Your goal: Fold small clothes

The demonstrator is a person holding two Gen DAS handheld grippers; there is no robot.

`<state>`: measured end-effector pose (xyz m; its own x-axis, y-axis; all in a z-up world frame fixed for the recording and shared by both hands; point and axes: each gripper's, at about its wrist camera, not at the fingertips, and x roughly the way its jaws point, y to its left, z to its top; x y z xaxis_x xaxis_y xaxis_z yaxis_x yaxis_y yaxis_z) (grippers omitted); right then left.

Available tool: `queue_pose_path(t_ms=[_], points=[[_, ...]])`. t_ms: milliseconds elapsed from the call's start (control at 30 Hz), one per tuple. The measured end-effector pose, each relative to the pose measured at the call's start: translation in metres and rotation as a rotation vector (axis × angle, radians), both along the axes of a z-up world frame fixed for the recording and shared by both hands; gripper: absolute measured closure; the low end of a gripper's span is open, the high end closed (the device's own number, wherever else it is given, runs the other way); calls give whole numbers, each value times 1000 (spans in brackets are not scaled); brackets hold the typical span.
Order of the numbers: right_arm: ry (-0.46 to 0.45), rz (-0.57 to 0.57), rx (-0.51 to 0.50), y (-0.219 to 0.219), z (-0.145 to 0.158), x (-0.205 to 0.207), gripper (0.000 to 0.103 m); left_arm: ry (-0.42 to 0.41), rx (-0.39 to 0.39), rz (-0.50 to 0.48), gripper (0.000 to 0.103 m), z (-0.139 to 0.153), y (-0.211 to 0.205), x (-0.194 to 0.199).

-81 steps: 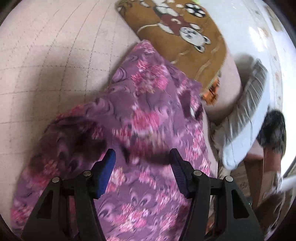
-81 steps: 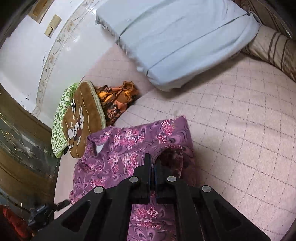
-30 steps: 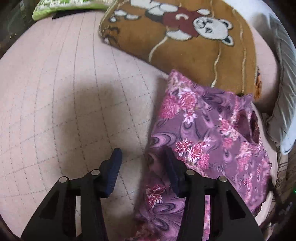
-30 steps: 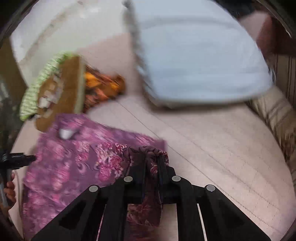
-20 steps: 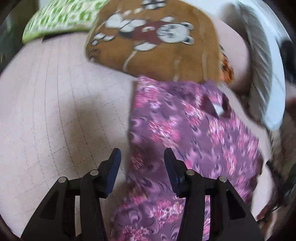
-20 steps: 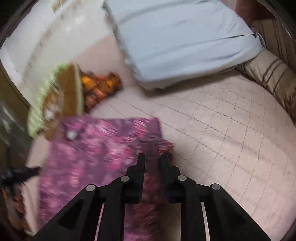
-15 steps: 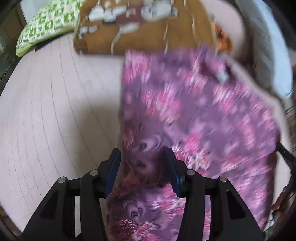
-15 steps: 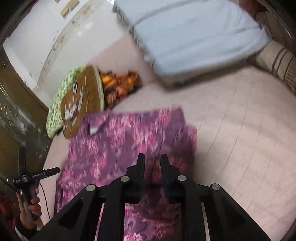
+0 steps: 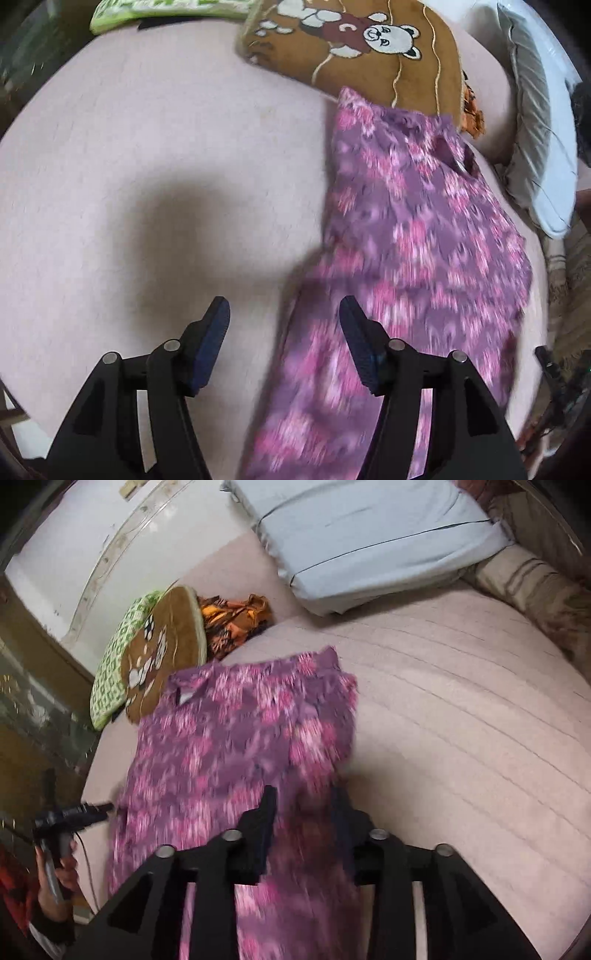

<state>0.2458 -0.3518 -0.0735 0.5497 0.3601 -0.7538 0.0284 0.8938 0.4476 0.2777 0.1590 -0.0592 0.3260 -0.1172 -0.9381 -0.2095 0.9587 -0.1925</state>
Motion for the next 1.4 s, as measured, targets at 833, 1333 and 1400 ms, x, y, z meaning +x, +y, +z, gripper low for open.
queue_pose_path(t_ms=[833,1333,1400], points=[[241,280,85,15,-45,-219,54,256,-232,-231,30,-55,-36,-205],[189,259,99,2,-30,-226,98,139,-401,-154,95,-35,-25,-228],[169,243,167,-2,-22,-226,98,96,-439,-140,95,-22,-23,-224]])
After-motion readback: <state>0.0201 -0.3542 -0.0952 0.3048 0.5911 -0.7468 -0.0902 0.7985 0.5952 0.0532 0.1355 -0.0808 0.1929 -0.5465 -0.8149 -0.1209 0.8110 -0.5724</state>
